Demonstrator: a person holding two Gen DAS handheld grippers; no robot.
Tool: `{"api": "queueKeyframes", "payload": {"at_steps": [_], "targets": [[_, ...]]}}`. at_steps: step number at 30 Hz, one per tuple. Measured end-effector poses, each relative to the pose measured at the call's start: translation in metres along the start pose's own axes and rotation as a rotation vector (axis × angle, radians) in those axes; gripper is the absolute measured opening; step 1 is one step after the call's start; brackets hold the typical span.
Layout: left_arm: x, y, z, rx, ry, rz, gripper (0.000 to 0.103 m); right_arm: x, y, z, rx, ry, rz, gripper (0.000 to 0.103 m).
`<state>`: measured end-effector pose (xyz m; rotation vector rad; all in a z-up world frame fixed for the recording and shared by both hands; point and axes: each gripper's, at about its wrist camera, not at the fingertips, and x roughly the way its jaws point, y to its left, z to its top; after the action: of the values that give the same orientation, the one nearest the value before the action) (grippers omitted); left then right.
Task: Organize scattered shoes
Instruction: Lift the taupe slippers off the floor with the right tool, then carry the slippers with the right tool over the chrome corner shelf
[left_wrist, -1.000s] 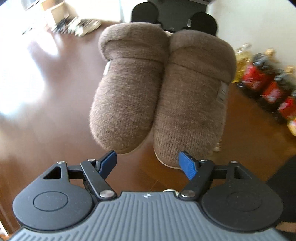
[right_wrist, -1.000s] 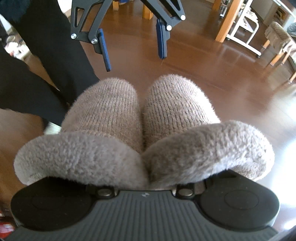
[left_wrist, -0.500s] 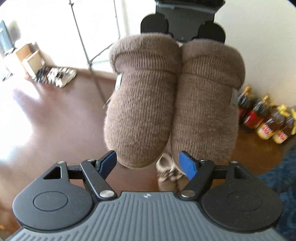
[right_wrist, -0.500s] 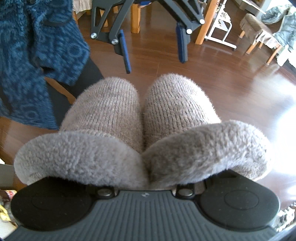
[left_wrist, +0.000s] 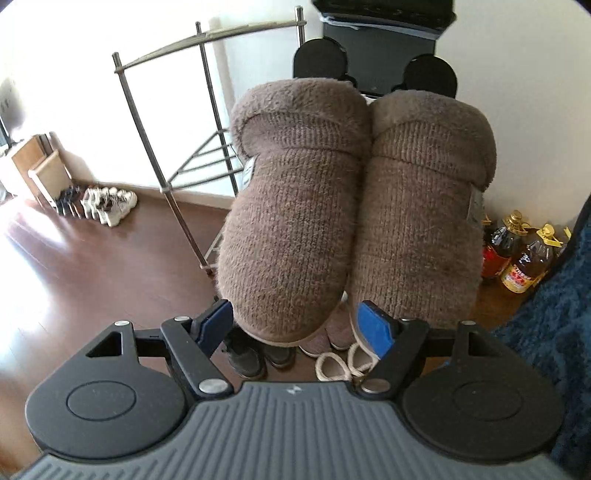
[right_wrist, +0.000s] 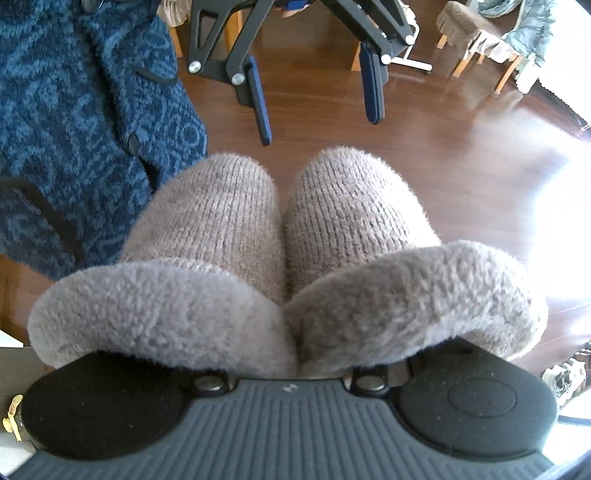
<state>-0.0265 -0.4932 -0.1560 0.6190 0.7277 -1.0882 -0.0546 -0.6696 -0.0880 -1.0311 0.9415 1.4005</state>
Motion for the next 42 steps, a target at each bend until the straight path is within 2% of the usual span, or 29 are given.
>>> {"api": "queueKeyframes", "payload": {"at_steps": [6, 11, 16, 19, 21, 24, 26, 29, 32, 36, 42], "targets": [[0.000, -0.002, 0.035, -0.024, -0.014, 0.058, 0.077, -0.022, -0.028, -0.032, 0.013, -0.030, -0.029, 0.033], [0.018, -0.007, 0.083, -0.137, -0.028, 0.114, 0.077, -0.043, -0.055, -0.080, -0.046, -0.052, -0.011, 0.034], [0.049, -0.019, 0.160, -0.362, -0.034, 0.228, 0.077, -0.088, -0.101, -0.154, -0.207, -0.079, 0.075, 0.033], [0.067, -0.034, 0.220, -0.472, -0.056, 0.330, 0.077, -0.121, -0.128, -0.188, -0.301, -0.075, 0.093, 0.033], [0.073, -0.039, 0.248, -0.512, -0.084, 0.347, 0.077, -0.137, -0.145, -0.202, -0.351, -0.063, 0.085, 0.033], [0.082, -0.038, 0.277, -0.525, -0.102, 0.360, 0.077, -0.162, -0.168, -0.217, -0.370, -0.061, 0.048, 0.033], [0.091, -0.034, 0.302, -0.524, -0.098, 0.395, 0.077, -0.179, -0.183, -0.226, -0.379, -0.061, 0.023, 0.033], [0.097, -0.026, 0.316, -0.529, -0.095, 0.419, 0.077, -0.203, -0.206, -0.241, -0.394, -0.061, -0.015, 0.033], [0.102, -0.016, 0.326, -0.545, -0.089, 0.432, 0.077, -0.211, -0.229, -0.244, -0.393, -0.051, -0.034, 0.034], [0.117, 0.002, 0.340, -0.570, -0.079, 0.434, 0.077, -0.230, -0.259, -0.266, -0.410, -0.004, -0.080, 0.034], [0.118, 0.001, 0.329, -0.597, -0.097, 0.430, 0.077, -0.256, -0.294, -0.295, -0.404, 0.053, -0.076, 0.033]]}}
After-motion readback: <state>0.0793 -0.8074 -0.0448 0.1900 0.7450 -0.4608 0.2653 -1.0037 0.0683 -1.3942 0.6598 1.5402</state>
